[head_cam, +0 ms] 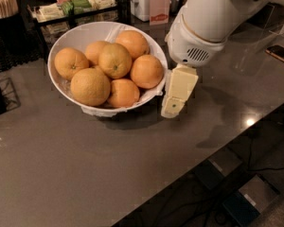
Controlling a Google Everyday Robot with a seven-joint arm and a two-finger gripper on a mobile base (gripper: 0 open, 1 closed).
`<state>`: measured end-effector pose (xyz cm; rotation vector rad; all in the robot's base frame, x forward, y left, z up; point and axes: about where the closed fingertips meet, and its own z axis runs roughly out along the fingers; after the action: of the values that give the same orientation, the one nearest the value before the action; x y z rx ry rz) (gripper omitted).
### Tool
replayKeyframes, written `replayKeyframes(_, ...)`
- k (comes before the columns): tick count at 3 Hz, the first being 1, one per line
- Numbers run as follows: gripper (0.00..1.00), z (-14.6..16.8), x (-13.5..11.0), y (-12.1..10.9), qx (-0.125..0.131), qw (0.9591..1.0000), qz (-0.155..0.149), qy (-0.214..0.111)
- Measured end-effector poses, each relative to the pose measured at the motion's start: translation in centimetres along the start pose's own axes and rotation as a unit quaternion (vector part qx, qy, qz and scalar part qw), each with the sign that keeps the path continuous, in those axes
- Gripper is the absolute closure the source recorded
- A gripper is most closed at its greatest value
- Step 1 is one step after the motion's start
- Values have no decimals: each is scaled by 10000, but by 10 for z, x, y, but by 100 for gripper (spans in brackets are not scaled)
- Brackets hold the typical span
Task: Pick orange from white bowl
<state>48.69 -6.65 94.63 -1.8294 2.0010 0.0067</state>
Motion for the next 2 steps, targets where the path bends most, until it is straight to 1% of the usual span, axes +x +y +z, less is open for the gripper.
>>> replayKeyframes(1,0,5,-7,-21,79,9994,-279,-186)
replayKeyframes(2,0,11,-23,-45,24,9964,-683,-498)
